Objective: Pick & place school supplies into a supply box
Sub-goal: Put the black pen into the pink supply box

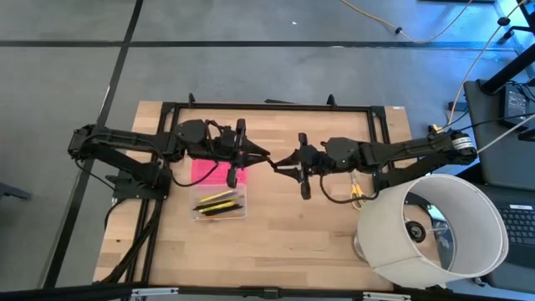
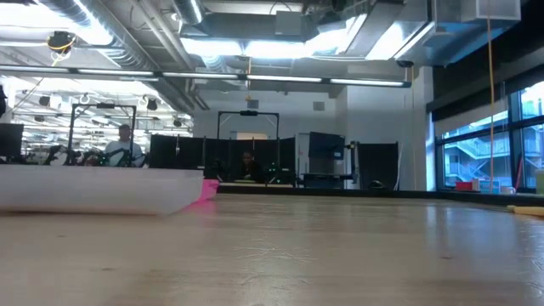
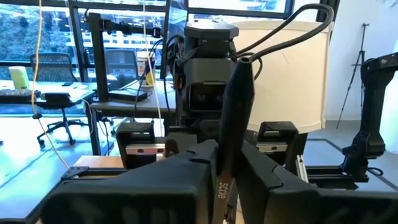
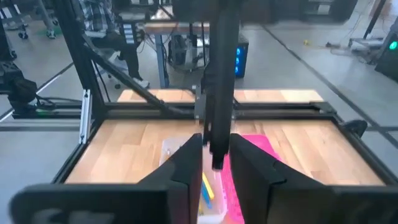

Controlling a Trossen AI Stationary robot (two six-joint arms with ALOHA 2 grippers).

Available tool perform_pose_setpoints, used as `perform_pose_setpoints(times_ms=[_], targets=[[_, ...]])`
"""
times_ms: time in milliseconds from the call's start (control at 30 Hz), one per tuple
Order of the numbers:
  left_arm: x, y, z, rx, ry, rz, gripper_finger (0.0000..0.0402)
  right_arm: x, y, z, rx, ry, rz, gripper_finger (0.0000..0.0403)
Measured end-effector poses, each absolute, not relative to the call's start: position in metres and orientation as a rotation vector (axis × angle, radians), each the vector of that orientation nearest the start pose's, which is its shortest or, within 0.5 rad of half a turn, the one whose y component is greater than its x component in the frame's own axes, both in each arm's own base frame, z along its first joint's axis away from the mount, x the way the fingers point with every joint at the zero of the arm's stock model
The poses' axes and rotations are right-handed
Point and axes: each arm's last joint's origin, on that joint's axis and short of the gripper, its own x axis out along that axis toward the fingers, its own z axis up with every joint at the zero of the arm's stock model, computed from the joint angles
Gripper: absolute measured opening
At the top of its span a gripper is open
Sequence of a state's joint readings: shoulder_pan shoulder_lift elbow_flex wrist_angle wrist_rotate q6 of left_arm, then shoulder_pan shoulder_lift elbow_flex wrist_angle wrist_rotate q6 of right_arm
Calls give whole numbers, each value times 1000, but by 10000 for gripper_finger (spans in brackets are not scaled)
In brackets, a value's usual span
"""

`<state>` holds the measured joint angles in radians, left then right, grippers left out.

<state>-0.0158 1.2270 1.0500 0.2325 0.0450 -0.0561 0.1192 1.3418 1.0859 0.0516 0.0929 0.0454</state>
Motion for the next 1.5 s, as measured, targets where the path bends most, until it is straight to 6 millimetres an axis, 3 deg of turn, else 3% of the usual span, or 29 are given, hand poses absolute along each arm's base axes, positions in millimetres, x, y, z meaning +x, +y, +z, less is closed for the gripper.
perform_pose_setpoints(times_ms=[267,500,800,1067,1267,1500], targets=[[279,-6,367,-68,16,-60,25,299,27,317,44,423,-13,170],[273,-5,334,-223,370,-11,23,280,20,289,224,770,-131,215],[247,-12,283,-465,960,158,23,256,19,270,464,1054,-330,216],[256,-25,231,-479,1384,191,23,253,18,267,564,1066,-405,216],[271,-27,191,-430,1568,193,23,252,18,266,629,1067,-454,216],[278,-28,165,-410,1677,156,24,237,17,261,646,1197,-557,216]])
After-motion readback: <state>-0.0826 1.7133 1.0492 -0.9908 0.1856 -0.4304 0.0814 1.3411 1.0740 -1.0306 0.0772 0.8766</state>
